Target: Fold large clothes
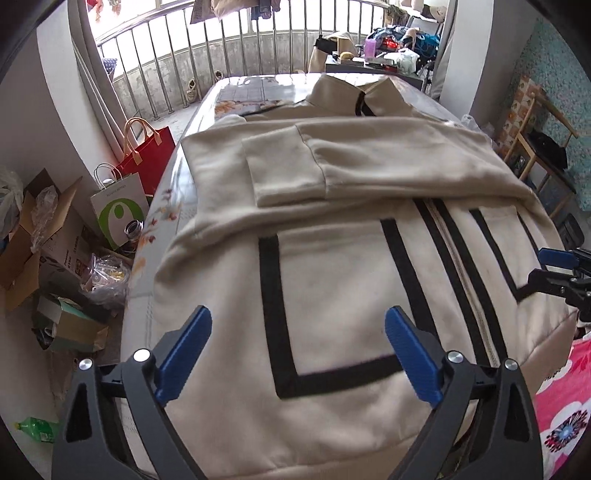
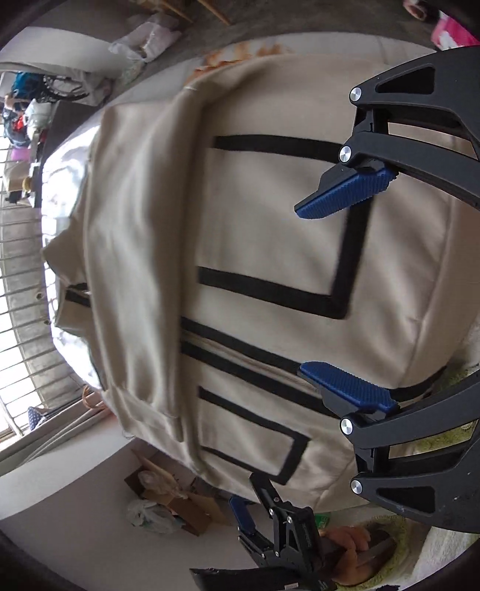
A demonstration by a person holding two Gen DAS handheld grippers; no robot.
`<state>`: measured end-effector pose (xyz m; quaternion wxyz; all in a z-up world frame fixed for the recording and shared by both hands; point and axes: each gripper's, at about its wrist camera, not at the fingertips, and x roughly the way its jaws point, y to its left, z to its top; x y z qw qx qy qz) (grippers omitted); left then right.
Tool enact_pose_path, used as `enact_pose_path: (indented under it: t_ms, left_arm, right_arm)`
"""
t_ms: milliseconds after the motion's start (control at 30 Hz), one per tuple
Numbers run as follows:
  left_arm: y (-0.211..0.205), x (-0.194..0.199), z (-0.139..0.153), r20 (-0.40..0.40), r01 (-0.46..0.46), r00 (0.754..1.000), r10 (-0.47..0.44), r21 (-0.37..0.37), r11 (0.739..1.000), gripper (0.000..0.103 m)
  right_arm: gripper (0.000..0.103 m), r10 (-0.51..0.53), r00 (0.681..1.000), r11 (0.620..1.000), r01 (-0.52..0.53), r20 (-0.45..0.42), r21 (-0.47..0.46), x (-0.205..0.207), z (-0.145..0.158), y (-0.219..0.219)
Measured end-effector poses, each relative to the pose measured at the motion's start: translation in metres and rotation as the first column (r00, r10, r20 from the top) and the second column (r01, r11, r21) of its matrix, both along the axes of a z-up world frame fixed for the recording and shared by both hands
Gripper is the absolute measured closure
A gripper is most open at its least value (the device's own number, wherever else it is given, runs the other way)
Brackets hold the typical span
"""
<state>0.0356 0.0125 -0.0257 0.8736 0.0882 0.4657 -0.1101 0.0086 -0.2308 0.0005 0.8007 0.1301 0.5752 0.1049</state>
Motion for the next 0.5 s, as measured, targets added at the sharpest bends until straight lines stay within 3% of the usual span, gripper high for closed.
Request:
enact_pose_path:
  t_ms: [133, 200, 367, 500]
  left_arm:
    - [-0.012, -0.019, -0.024, -0.009, -0.016, 1.000, 0.017, 0.086, 0.996, 0.008]
    - [-0.013, -0.025, -0.028, 0.020, -0.044, 0.999, 0.043, 0.090, 0.995, 0.007]
    - [-0.006, -0.027, -0.031, 0.013, -0.103, 0.995, 0.103, 0.040, 0.994, 0.006]
    - [-0.002, -0.025, -0.034, -0.003, -0.123, 0.992, 0.123, 0.005, 0.992, 0.005]
  right_arm:
    - [0.021, -0.042, 0.999, 0.989, 0.043, 0.012, -0.144, -0.017, -0.012, 0.014]
    - [0.020, -0.043, 0.999, 0.977, 0.045, 0.015, -0.211, -0.021, -0.017, 0.020]
    - [0.008, -0.078, 0.996, 0.968, 0.084, 0.031, -0.237, -0.022, -0.022, 0.016]
    - [0.008, -0.092, 0.995, 0.971, 0.099, 0.040, -0.219, -0.022, -0.023, 0.014]
